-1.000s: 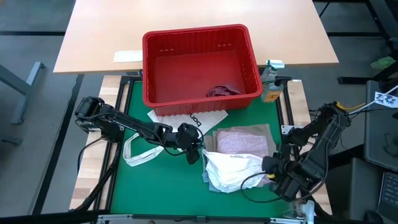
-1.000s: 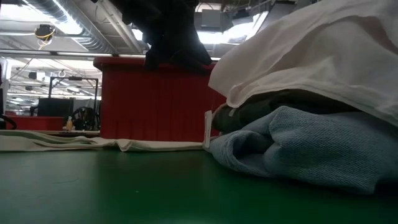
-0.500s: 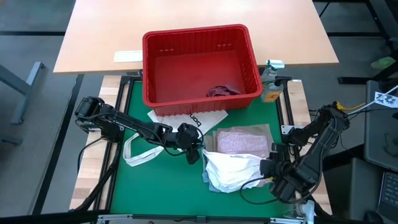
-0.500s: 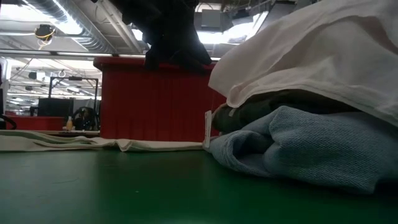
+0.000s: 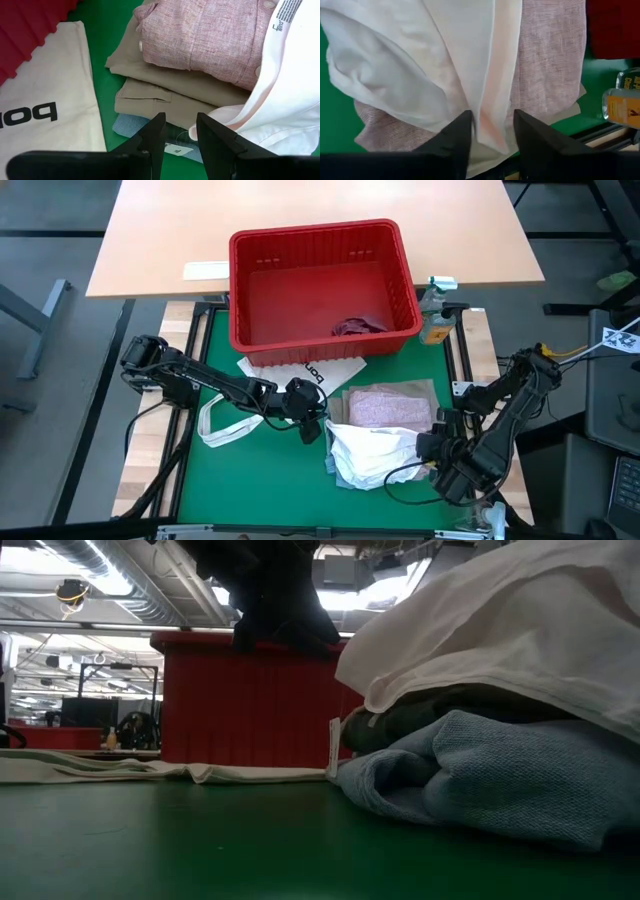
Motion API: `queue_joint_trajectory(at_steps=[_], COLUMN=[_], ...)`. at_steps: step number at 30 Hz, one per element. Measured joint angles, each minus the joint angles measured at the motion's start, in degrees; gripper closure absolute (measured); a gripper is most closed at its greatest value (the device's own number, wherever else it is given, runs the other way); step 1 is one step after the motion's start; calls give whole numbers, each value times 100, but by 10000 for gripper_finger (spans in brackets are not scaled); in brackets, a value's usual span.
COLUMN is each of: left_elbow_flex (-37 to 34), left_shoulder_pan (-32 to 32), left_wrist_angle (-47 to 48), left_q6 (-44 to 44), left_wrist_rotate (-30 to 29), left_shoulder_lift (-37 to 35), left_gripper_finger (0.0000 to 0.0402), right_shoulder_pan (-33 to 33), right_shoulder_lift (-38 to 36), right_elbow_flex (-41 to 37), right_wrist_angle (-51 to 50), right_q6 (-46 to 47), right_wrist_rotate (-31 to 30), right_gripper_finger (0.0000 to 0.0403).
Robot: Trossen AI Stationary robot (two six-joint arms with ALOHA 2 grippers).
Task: Fold laundry
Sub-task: Fold the white underwear
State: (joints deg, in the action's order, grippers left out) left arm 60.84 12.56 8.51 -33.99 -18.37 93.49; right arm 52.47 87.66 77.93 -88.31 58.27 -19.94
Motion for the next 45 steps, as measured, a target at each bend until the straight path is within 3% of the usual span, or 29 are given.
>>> queue_joint_trajectory(at_steps=[6,8,14,19,23,30,45], left_elbow_flex=[0,0,0,0,0,0,-5], left_shoulder_pan=[0,0,0,0,-2,68,223], left_wrist_angle=[0,0,1,2,2,66,-75], left_q6=[3,3,3,4,15,682,1523], left_wrist_rotate=[0,0,-1,0,16,1176,523], left_shoulder_lift=[0,0,0,0,0,0,346], left_gripper_finger=[298,298,298,298,298,291,189], right_shoulder_pan=[-8,-89,-589,-1163,-1568,-1893,-1875], right_shoulder_lift=[0,0,-33,-33,-33,-35,-35], right_elbow_flex=[0,-3,-4,-4,-4,-4,-4], right_wrist_angle=[-71,-183,-174,-173,-161,-170,-173], right_q6=[250,509,748,407,244,-173,-208], right_wrist_rotate=[-115,-223,-511,-479,-242,214,308], right_gripper_finger=[375,392,376,398,389,399,391])
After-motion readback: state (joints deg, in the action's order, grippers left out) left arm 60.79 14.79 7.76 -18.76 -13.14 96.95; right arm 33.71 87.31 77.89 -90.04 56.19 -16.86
